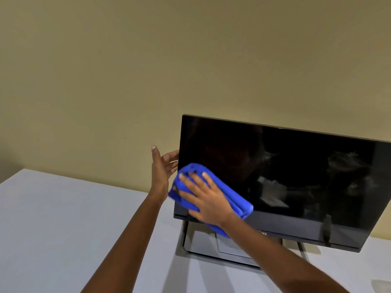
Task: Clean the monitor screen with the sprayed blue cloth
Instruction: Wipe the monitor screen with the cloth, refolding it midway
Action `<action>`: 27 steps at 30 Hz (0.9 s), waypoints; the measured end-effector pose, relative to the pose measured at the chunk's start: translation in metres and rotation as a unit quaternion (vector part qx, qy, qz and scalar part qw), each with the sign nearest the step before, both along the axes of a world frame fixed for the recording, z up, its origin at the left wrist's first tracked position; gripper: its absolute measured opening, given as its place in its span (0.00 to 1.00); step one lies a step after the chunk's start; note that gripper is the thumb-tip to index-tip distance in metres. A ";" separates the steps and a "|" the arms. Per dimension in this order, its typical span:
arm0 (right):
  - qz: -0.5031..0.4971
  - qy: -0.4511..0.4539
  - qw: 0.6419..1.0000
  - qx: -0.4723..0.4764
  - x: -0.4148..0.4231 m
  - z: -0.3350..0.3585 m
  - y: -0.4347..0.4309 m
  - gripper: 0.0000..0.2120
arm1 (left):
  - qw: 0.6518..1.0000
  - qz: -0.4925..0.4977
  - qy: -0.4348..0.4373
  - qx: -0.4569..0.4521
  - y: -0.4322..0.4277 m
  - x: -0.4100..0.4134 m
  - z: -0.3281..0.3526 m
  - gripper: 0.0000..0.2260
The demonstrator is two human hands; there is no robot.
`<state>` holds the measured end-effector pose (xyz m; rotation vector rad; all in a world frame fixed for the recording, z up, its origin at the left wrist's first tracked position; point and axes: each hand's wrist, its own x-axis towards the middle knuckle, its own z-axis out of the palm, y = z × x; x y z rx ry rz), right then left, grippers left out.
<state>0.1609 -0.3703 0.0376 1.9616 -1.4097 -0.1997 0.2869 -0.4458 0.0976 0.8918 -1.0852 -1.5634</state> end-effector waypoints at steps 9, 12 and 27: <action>0.086 0.159 0.973 0.147 -0.030 -0.045 0.043 0.28 | 0.985 0.014 -0.114 -0.129 0.009 0.003 0.005 0.27; 0.094 0.101 0.987 0.082 -0.045 -0.016 0.042 0.31 | 0.962 0.062 -0.162 -0.212 0.011 -0.002 0.021 0.21; -0.022 -0.151 0.974 -0.168 -0.088 0.074 0.029 0.33 | 0.776 0.055 -0.403 -0.482 0.028 -0.060 0.069 0.24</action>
